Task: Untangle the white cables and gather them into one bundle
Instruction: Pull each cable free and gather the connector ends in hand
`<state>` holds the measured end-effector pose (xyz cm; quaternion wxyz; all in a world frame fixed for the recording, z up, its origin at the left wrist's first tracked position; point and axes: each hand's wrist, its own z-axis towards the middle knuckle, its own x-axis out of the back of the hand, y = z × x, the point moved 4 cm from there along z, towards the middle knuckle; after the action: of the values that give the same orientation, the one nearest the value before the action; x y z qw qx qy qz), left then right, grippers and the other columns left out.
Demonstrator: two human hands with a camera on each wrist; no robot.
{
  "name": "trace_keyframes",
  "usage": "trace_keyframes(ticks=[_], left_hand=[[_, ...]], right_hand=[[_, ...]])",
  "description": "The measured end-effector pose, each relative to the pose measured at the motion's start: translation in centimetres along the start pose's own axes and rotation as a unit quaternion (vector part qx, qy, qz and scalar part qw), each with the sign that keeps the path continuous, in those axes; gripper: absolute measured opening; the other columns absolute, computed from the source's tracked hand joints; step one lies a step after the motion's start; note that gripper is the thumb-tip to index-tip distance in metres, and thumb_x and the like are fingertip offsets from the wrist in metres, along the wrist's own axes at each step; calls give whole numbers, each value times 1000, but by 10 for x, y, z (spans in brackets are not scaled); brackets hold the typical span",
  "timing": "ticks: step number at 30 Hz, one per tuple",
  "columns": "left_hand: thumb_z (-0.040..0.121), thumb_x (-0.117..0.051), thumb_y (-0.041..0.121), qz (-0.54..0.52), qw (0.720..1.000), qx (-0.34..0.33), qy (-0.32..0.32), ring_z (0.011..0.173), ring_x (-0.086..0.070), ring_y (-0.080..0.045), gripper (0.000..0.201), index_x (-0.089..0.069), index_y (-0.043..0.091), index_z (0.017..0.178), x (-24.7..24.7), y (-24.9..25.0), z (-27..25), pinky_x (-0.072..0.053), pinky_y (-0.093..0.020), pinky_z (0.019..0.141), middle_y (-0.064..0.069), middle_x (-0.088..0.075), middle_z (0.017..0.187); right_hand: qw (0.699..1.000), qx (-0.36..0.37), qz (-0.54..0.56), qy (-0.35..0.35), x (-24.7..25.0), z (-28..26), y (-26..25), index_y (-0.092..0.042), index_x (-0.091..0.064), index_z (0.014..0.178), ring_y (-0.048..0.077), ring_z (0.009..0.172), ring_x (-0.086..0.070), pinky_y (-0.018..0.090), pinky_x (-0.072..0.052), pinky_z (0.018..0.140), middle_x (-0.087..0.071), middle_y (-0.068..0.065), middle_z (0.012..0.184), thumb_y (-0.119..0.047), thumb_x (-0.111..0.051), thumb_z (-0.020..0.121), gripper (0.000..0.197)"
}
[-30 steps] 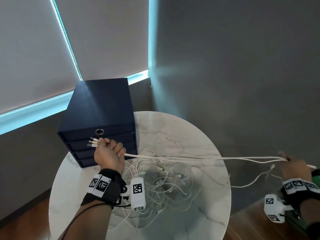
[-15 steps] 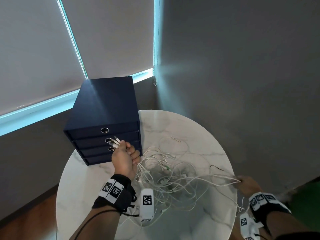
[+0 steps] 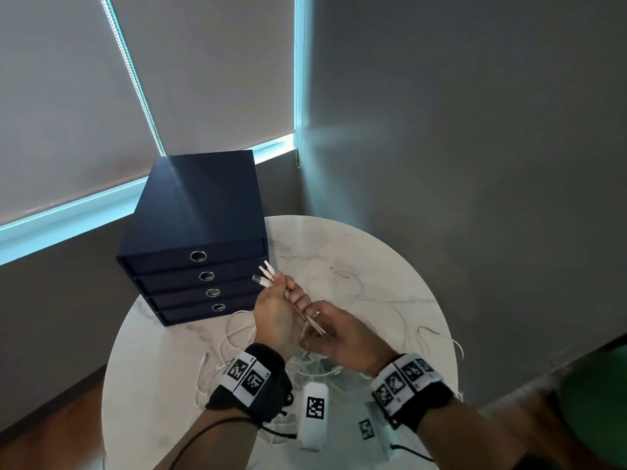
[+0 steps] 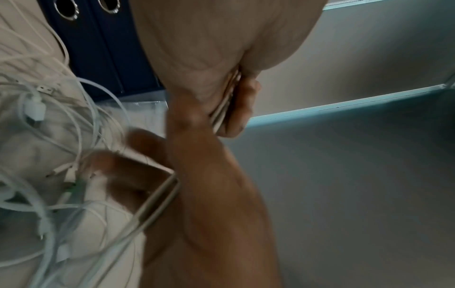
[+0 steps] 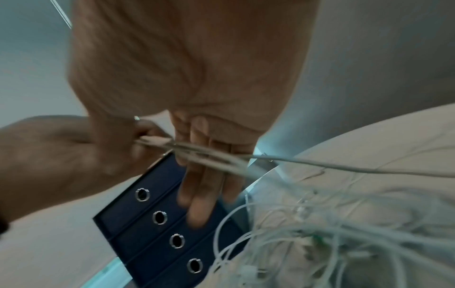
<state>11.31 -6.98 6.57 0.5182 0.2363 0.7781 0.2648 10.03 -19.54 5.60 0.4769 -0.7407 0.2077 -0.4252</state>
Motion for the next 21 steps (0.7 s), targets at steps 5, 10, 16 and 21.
trace_keyframes(ticks=[5,10,16,21], left_hand=[[108,-34,27,9,999,-36,24,46,-33,-10,37,-49,15,76,19,20,8,-34,-25,47,5,-37,55],[107,-33,22,-7,996,-61,68,39,-21,-6,35,-48,17,75,52,48,16,-19,-19,34,8,-28,50],[107,-39,30,81,994,-13,79,39,-18,-7,33,-43,21,75,72,25,20,-15,-17,34,6,-22,54],[107,-40,32,152,987,4,53,39,-19,-7,40,-35,22,68,63,-6,14,-15,-14,40,6,-23,52]], right_hand=[[991,-21,-129,36,7,1,42,-35,-58,75,5,71,-56,29,-46,69,-61,-12,74,-47,-49,93,24],[936,-223,-255,93,77,-47,159,-23,-71,94,23,96,-65,28,-44,80,-72,3,97,-51,-48,96,36],[907,-303,-248,157,148,-88,199,-20,-74,98,26,99,-66,32,-50,83,-73,7,101,-47,-52,95,35],[886,-366,-279,-63,127,-84,178,-26,-64,76,13,81,-62,23,-46,67,-65,-8,81,-59,-76,69,37]])
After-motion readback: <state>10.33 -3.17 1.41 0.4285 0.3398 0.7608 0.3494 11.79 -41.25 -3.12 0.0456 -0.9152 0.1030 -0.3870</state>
